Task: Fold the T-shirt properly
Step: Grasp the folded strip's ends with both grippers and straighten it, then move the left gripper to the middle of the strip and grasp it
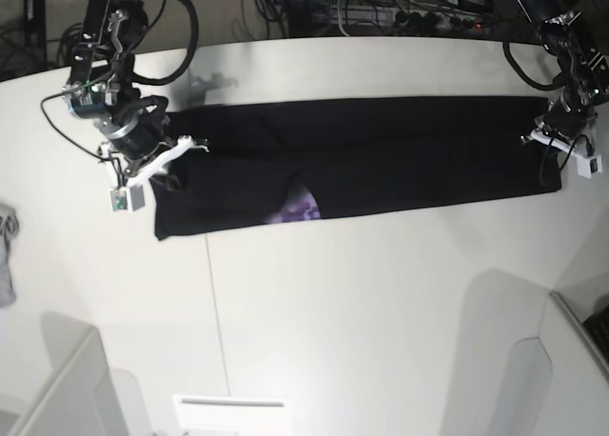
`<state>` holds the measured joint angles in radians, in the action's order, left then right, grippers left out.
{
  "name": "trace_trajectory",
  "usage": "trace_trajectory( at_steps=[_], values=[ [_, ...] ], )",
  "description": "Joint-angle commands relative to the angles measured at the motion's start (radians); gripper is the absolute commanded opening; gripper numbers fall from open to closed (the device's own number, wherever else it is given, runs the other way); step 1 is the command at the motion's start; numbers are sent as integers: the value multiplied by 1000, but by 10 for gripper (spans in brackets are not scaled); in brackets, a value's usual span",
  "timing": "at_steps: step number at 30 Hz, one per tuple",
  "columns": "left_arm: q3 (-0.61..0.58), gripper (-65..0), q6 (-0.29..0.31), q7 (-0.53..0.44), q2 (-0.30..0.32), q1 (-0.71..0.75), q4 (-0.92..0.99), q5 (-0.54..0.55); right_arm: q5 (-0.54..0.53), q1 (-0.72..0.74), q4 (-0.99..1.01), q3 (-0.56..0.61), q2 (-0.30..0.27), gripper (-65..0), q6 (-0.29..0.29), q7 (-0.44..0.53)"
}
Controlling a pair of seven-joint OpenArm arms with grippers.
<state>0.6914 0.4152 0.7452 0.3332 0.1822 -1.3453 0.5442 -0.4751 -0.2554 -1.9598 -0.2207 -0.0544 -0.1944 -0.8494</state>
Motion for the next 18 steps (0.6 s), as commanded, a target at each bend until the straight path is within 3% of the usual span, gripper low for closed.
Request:
trace_trajectory(
  at_steps=[1, 8, 12, 18],
  values=[
    [7, -650, 9, -22, 20, 7, -55, 10, -14, 12, -20, -4, -5, -650, -4, 25],
    [3, -650, 9, -16, 10, 115, -291, 10, -14, 21, -19, -1, -3, -650, -3, 25],
    [1, -650, 9, -14, -42, 162, -395, 10, -14, 24, -17, 2, -3, -650, 2, 25],
    [-123, -650, 7, -14, -72, 218, -507, 10, -14, 24, -17, -3, 17, -650, 3, 25]
  ],
)
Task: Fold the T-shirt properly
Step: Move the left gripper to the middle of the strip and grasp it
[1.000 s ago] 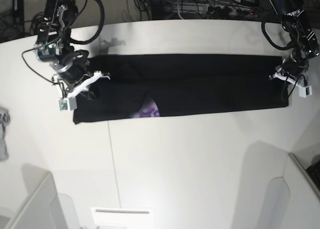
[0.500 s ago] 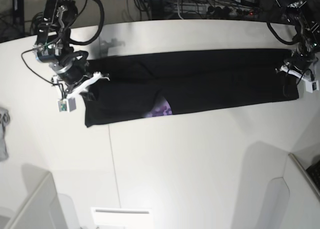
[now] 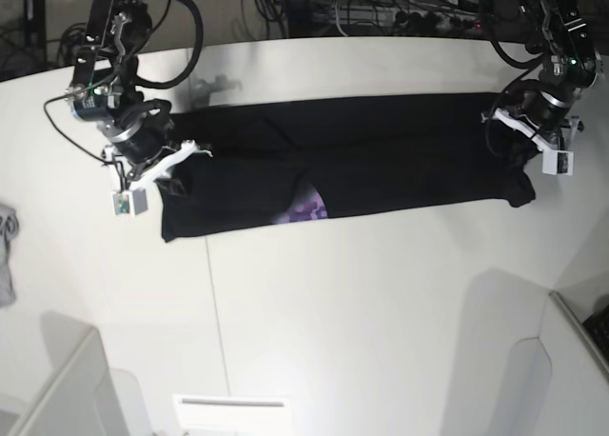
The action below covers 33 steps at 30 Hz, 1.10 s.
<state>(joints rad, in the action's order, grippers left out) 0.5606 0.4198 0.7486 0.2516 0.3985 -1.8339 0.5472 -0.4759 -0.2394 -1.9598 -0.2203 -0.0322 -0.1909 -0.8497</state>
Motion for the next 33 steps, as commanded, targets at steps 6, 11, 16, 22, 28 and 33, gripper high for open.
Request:
trace_trajectory(
  at_steps=[6, 11, 16, 22, 28, 33],
  values=[
    [-57, -650, 1, -18, -48, -2, -40, 7, -13, 2, -17, -3, -5, -650, 0, 23],
    [-127, -650, -5, -18, -61, -5, -40, 7, -13, 1, -17, -4, -5, -650, 0, 23],
    [-245, -650, -132, -18, -59, -37, -36, 11, -13, -1, -17, -3, -4, -650, 0, 23],
    [-340, -650, -140, -18, -59, -80, -31, 9, -13, -1, -17, -4, -4, -650, 0, 23],
    [-443, -650, -224, -16, -59, -120, -30, 12, -13, -1, -17, -4, -4, -650, 0, 22],
    [-540, -650, -276, -16, -59, -158, -20, 14, -13, -1, -17, -6, -4, -650, 0, 22]
  ],
)
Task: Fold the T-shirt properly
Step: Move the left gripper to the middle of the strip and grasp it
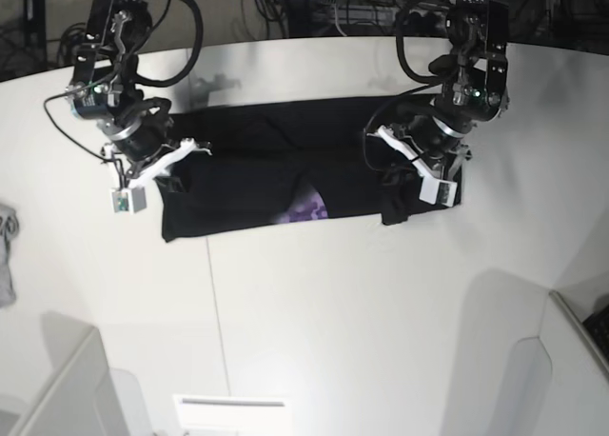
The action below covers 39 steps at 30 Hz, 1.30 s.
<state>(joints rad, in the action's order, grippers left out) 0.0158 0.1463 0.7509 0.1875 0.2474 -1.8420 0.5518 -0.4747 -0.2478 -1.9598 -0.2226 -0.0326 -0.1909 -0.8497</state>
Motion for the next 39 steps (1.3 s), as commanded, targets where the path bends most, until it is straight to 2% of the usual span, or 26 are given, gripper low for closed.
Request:
trace_trajectory(
  at_steps=[1, 7, 13, 39],
  values=[
    [-12, -650, -3, -18, 5, -16, -2, 9, -14, 8, -17, -4, -3, -650, 0, 22],
    [-81, -650, -17, -20, 2, -47, 69, 9, -14, 8, -17, -4, -5, -650, 0, 22],
    [-80, -650, -17, -20, -23, -49, 77, 9, -14, 8, -17, -4, -5, -650, 0, 23],
    [-83, -650, -17, -20, -23, -67, 80, 9, -14, 11, -16, -4, -5, -650, 0, 23]
  ],
)
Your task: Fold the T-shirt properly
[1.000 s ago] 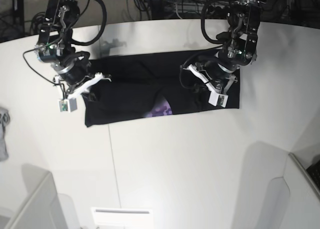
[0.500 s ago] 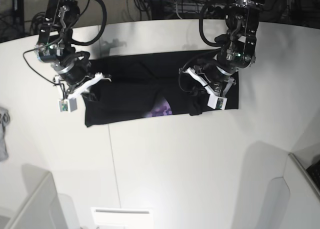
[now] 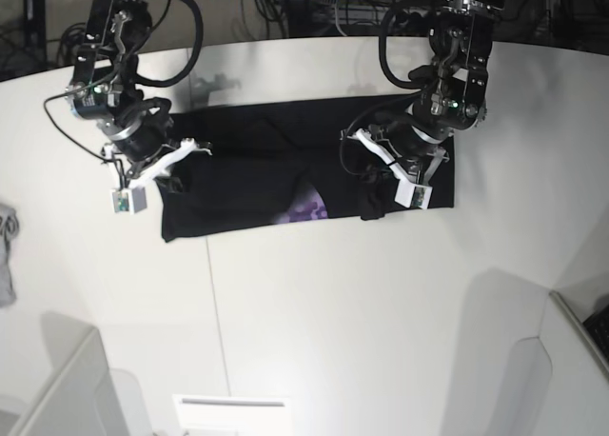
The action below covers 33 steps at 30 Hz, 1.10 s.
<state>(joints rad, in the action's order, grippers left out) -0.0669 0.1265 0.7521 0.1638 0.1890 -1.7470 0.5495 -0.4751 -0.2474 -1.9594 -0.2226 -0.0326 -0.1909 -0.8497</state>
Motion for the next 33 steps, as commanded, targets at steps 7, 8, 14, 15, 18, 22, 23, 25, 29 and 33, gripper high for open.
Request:
trace_trajectory(
  at_steps=[7, 8, 14, 15, 18, 22, 23, 25, 29, 33],
  values=[
    [0, -650, 3, -21, 1, -4, -15, 13, -14, 10, -16, -4, -5, -650, 0, 23],
    [0, -650, 3, -21, 1, -1, -15, 13, -14, 10, -16, -4, -5, -650, 0, 23],
    [-1, -645, 3, -21, 1, 2, -15, 13, -14, 10, -16, -4, -5, -650, 0, 23],
    [-1, -638, 3, -21, 1, 2, -15, 13, -14, 10, -16, -4, -5, -650, 0, 23],
    [-23, -638, 3, -21, 3, 2, -15, 13, -14, 10, -16, -4, -5, -650, 0, 23],
    [-60, -637, 3, -21, 3, -3, -15, 13, -14, 10, -16, -4, -5, -650, 0, 23],
    [-63, -637, 3, -21, 3, -3, -15, 13, -14, 10, -16, -4, -5, -650, 0, 23],
    [-64, -637, 3, -21, 3, -6, -15, 13, -14, 10, -16, -4, -5, -650, 0, 23],
    [-55, -637, 3, -21, 3, -7, -15, 13, -14, 9, -16, -4, -5, -650, 0, 23],
    [-53, -637, 3, -21, 3, -7, -15, 13, -14, 9, -16, -4, -5, -650, 0, 23]
  ],
)
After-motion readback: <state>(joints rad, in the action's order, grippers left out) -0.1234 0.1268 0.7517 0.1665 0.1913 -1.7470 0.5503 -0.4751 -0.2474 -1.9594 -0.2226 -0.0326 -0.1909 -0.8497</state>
